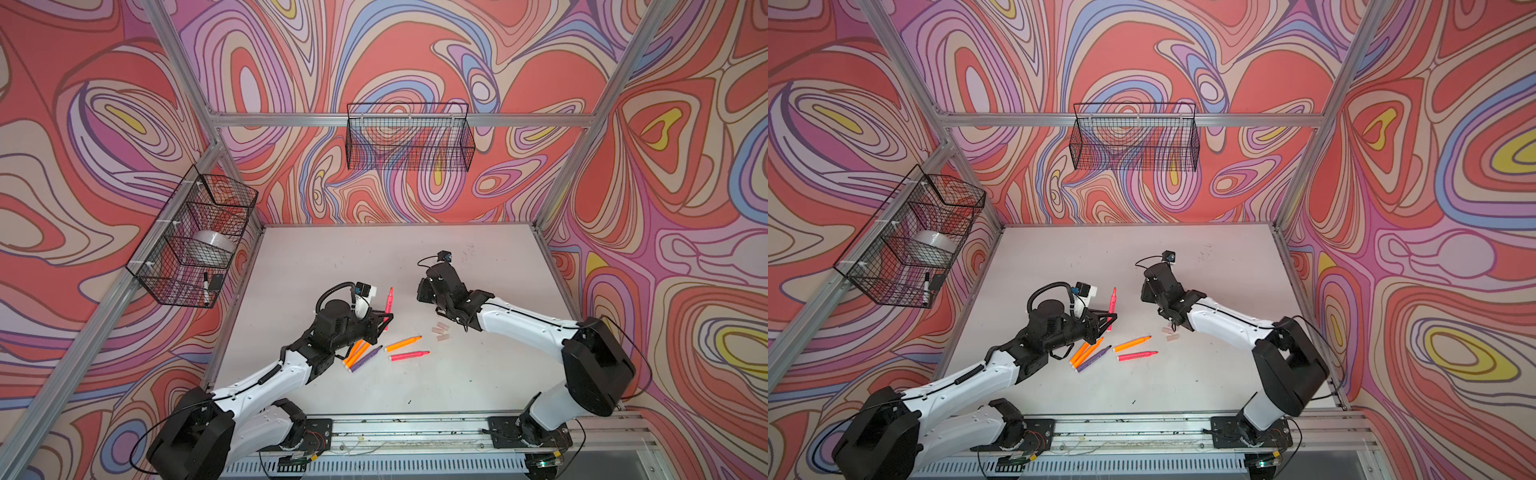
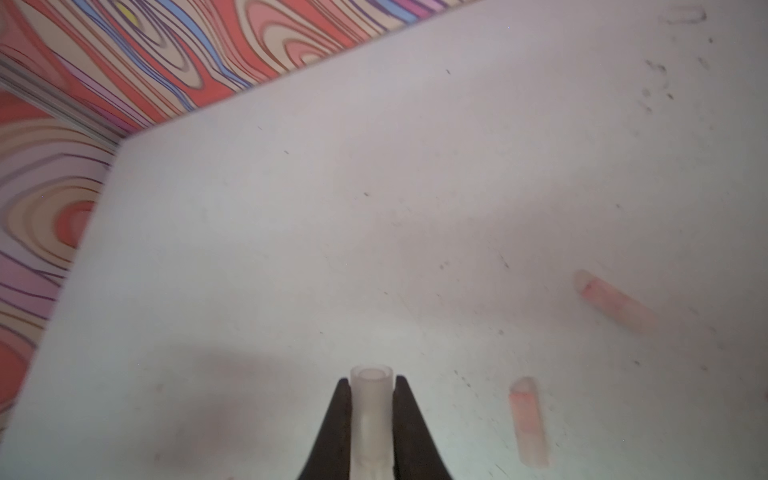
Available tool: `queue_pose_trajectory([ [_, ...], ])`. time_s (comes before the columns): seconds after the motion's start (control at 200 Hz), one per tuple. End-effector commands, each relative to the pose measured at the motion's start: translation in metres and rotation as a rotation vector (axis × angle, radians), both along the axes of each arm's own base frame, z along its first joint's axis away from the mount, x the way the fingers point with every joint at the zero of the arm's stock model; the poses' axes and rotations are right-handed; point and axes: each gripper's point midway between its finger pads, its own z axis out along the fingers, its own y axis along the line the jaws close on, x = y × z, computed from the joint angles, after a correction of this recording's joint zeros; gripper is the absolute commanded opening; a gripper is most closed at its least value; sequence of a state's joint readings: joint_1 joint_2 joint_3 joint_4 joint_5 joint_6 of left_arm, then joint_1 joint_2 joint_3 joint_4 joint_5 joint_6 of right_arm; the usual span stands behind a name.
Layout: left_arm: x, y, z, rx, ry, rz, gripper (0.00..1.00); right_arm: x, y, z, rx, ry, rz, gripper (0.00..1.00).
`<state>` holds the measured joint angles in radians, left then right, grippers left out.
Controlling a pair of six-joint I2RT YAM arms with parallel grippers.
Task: Insert pens into pen caps
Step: Put on the pen cap to the pen.
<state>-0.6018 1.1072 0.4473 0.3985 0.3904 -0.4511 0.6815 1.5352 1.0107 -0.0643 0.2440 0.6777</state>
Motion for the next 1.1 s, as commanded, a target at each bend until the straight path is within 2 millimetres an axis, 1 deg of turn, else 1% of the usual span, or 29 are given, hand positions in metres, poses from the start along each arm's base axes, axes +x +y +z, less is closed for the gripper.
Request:
queue_pose_trajectory([
  [0.0,-0.006,-0.012,0.020,-0.118,-0.025,-0.053,0.00,0.001,0.021,0.047,0.199,-0.120,0.063,0.00],
  [0.055,-0.008,-0.016,0.024,-0.127,-0.031,-0.064,0.00,-0.002,0.028,0.069,0.276,-0.173,0.097,0.00],
  [0.165,-0.011,-0.020,0.024,-0.089,-0.037,-0.059,0.00,-0.007,0.041,0.099,0.397,-0.238,0.162,0.00],
  [0.215,-0.012,-0.021,0.025,-0.073,-0.048,-0.055,0.00,-0.009,0.046,0.107,0.427,-0.248,0.180,0.00],
  [0.305,-0.013,-0.020,0.028,-0.074,-0.058,-0.047,0.00,-0.015,0.057,0.113,0.480,-0.264,0.223,0.00],
  [0.481,-0.012,-0.018,0.031,-0.079,-0.050,-0.029,0.00,-0.033,0.072,0.116,0.562,-0.301,0.299,0.00],
  [0.566,-0.009,-0.016,0.031,-0.077,-0.044,-0.007,0.00,-0.039,0.076,0.113,0.570,-0.308,0.318,0.00],
  [0.636,-0.008,-0.015,0.030,-0.078,-0.043,0.000,0.00,-0.043,0.076,0.113,0.589,-0.314,0.326,0.00],
  [0.781,-0.008,-0.014,0.031,-0.076,-0.046,0.008,0.00,-0.051,0.072,0.105,0.604,-0.314,0.325,0.00],
  [0.921,-0.008,-0.013,0.032,-0.077,-0.050,0.011,0.00,-0.053,0.072,0.097,0.603,-0.299,0.324,0.00],
  [1.097,-0.007,-0.013,0.030,-0.073,-0.047,0.016,0.00,-0.056,0.076,0.092,0.618,-0.296,0.342,0.00],
])
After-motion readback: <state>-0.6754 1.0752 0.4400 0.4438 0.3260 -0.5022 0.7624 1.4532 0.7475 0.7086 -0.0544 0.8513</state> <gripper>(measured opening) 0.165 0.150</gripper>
